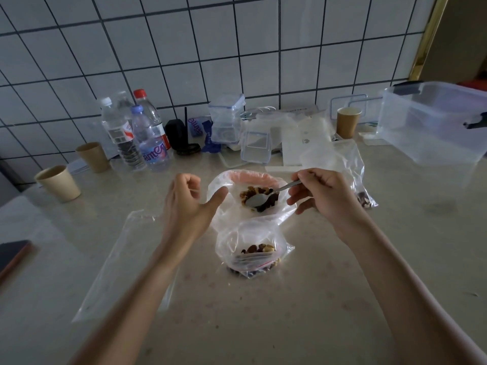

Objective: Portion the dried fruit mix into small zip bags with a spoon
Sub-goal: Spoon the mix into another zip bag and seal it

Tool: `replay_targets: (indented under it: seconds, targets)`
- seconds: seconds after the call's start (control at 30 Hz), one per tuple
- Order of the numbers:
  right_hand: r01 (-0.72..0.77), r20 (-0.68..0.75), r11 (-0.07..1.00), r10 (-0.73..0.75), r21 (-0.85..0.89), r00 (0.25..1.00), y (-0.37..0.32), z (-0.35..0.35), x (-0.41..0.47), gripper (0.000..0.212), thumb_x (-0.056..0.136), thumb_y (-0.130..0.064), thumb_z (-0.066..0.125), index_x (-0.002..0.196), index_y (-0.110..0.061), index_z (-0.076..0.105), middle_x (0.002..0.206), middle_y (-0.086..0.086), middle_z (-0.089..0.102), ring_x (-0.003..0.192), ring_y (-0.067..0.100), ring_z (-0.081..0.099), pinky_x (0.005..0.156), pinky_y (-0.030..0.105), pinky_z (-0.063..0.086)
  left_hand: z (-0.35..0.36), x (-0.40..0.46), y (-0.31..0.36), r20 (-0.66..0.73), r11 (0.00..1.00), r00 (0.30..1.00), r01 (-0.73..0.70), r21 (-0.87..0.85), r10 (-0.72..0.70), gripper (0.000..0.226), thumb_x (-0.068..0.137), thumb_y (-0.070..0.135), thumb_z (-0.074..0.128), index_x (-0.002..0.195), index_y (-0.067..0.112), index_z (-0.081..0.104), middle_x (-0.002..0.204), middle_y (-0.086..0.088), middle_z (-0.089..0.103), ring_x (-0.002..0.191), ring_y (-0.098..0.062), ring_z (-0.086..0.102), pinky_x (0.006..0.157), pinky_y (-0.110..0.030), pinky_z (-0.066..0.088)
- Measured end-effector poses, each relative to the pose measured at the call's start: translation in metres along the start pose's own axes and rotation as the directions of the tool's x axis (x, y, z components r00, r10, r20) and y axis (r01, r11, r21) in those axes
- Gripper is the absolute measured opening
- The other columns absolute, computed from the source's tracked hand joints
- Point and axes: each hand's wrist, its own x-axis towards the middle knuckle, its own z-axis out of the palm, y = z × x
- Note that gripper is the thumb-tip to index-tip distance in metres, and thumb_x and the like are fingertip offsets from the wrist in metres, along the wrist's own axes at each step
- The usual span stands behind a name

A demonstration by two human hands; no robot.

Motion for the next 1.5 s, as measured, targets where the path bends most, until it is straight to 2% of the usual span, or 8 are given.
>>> replay_targets:
  seconds: [0.1, 0.23, 0.37, 0.6, 0.73, 0.9, 1.17, 1.5]
  targets:
    - [-0.015, -0.015, 0.999, 0.015, -0.03, 1.0, 0.007, 0.006, -0.001, 0.022, 0.108, -0.012, 0.051, 0.098, -0.002, 0.069, 0.079, 0.012, 0.077, 0.072, 0.028, 0.077, 0.053, 0.032, 0.059, 0.018, 0.019, 0.005, 0.167, 0.995, 0.981, 0.097, 0.03, -0.101, 0.082, 0.075, 0.066, 0.081, 0.136, 0.018, 0.053, 0.128, 0.005, 0.059, 0.108, -0.015, 0.06, 0.084, -0.031, 0.045]
    - [-0.056, -0.033, 0.998, 0.055, -0.042, 0.998, 0.015, 0.013, -0.001, 0.019, 0.106, -0.013, 0.056, 0.097, -0.005, 0.071, 0.083, 0.012, 0.079, 0.077, 0.027, 0.079, 0.059, 0.032, 0.064, 0.037, 0.035, 0.008, 0.314, 0.99, 0.939, 0.123, 0.071, -0.14, 0.05, 0.078, 0.054, 0.083, 0.111, 0.02, 0.067, 0.103, 0.002, 0.072, 0.087, -0.013, 0.068, 0.063, -0.026, 0.048]
    - [-0.042, -0.06, 0.999, 0.04, -0.032, 0.997, 0.019, 0.018, -0.001, 0.017, 0.105, -0.012, 0.059, 0.096, -0.006, 0.073, 0.084, 0.009, 0.08, 0.08, 0.025, 0.08, 0.064, 0.034, 0.065, 0.046, 0.034, 0.001, 0.295, 0.994, 0.95, 0.088, 0.063, -0.103, 0.018, 0.087, 0.031, 0.071, 0.094, 0.016, 0.068, 0.085, -0.002, 0.071, 0.074, -0.018, 0.068, 0.053, -0.026, 0.046]
    - [0.021, -0.081, 0.992, -0.031, -0.124, 0.996, 0.03, 0.03, 0.001, 0.013, 0.103, -0.013, 0.062, 0.099, -0.01, 0.075, 0.082, 0.003, 0.08, 0.078, 0.017, 0.079, 0.06, 0.03, 0.064, 0.054, 0.028, -0.018, 0.273, 0.966, 0.961, 0.113, -0.232, -0.047, 0.003, 0.089, 0.026, 0.071, 0.088, 0.024, 0.07, 0.074, 0.002, 0.072, 0.063, -0.013, 0.063, 0.055, -0.032, 0.052]
    - [0.061, -0.12, 0.974, -0.089, -0.219, 0.989, 0.033, 0.033, 0.001, 0.018, 0.103, -0.017, 0.064, 0.106, -0.003, 0.076, 0.085, 0.001, 0.079, 0.076, 0.013, 0.079, 0.059, 0.029, 0.064, 0.054, 0.028, -0.015, 0.259, 0.95, 0.966, 0.102, -0.297, -0.023, 0.008, 0.089, 0.03, 0.075, 0.093, 0.033, 0.069, 0.08, 0.015, 0.073, 0.064, -0.001, 0.064, 0.059, -0.028, 0.053]
    - [0.116, -0.104, 0.922, -0.165, -0.369, 0.981, 0.036, 0.035, -0.001, 0.02, 0.103, -0.018, 0.063, 0.102, -0.004, 0.077, 0.088, 0.003, 0.08, 0.077, 0.02, 0.079, 0.064, 0.046, 0.065, 0.052, 0.024, -0.009, 0.289, 0.929, 0.957, 0.108, -0.354, -0.002, 0.017, 0.087, 0.032, 0.075, 0.102, 0.035, 0.069, 0.09, 0.013, 0.076, 0.081, -0.014, 0.073, 0.071, -0.04, 0.062]
    - [-0.035, -0.172, 0.999, 0.033, -0.01, 0.985, 0.031, 0.032, -0.002, 0.017, 0.104, -0.009, 0.06, 0.106, -0.004, 0.076, 0.086, 0.012, 0.08, 0.078, 0.026, 0.08, 0.066, 0.039, 0.066, 0.047, 0.019, -0.002, 0.294, 0.904, 0.956, 0.142, -0.404, -0.019, 0.025, 0.087, 0.026, 0.077, 0.109, 0.034, 0.068, 0.097, 0.004, 0.077, 0.089, -0.027, 0.075, 0.081, -0.061, 0.061]
    - [-0.131, -0.149, 0.981, 0.152, 0.141, 0.977, 0.023, 0.03, -0.003, 0.017, 0.105, -0.005, 0.057, 0.103, -0.003, 0.074, 0.088, 0.015, 0.08, 0.083, 0.029, 0.08, 0.065, 0.034, 0.065, 0.044, 0.016, 0.004, 0.301, 0.896, 0.953, 0.153, -0.416, -0.023, 0.032, 0.088, 0.016, 0.068, 0.109, 0.04, 0.064, 0.103, 0.004, 0.076, 0.092, -0.023, 0.076, 0.082, -0.057, 0.062]
